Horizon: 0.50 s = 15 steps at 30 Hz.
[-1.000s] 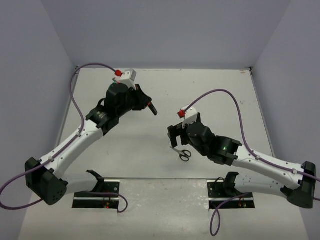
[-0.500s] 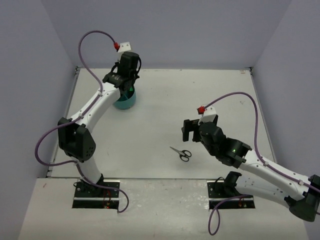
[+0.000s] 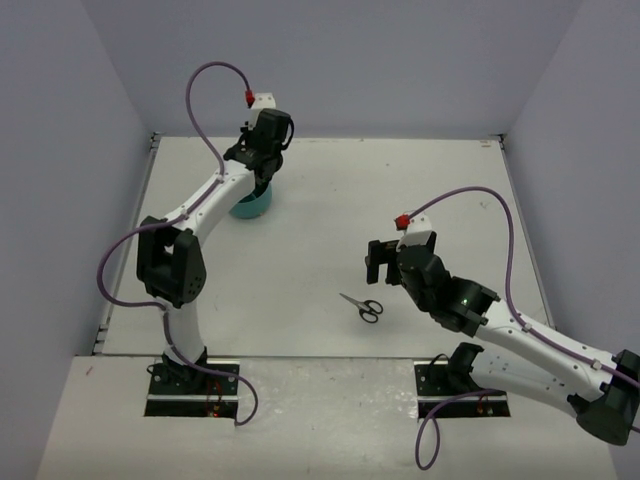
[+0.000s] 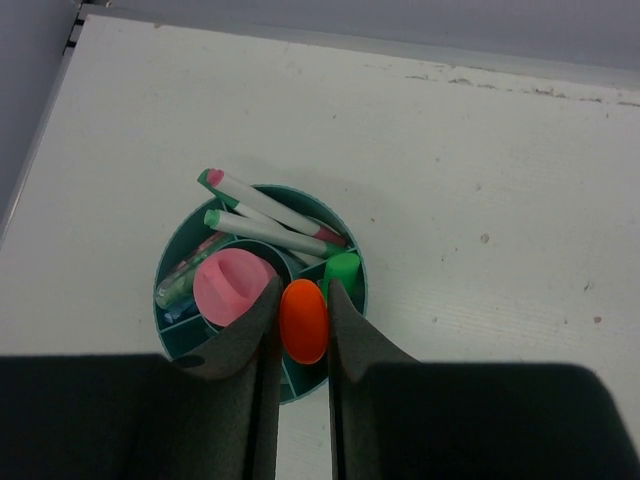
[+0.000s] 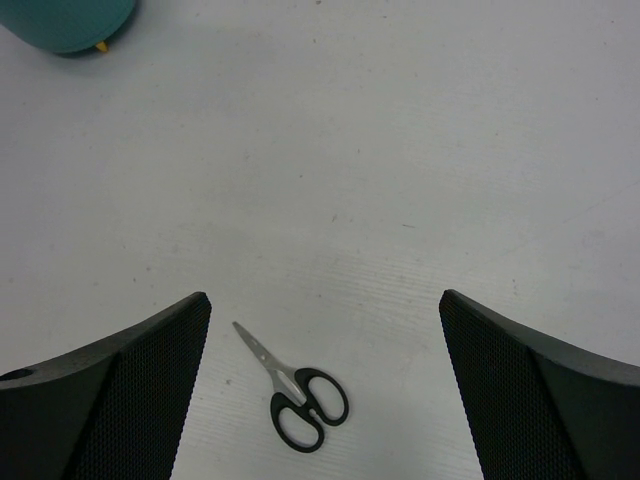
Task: Sort the stationery into containers
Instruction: Place the pen in the storage box.
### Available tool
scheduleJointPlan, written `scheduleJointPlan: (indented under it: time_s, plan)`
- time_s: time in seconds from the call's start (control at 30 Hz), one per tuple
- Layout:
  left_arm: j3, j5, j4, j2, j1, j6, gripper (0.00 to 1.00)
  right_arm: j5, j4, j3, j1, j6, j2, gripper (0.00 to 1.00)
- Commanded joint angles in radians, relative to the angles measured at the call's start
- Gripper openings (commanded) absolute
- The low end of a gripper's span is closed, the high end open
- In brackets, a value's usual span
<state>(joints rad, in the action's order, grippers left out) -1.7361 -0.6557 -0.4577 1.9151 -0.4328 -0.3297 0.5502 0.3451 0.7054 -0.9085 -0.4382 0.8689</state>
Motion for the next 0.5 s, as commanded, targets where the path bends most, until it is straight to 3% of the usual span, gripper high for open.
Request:
scheduleJointPlan:
  time_s: [0.0, 0.47]
  plan:
    - [0.043, -0.045, 0.094, -0.011, 0.006, 0.009, 0.00, -0.001, -0.042, -0.021, 0.005, -0.016, -0.023, 0.99]
    - [0.177, -0.002, 0.173, 0.022, 0.011, -0.051, 0.00, -0.012, -0.049, -0.029, 0.005, -0.014, -0.025, 0.99]
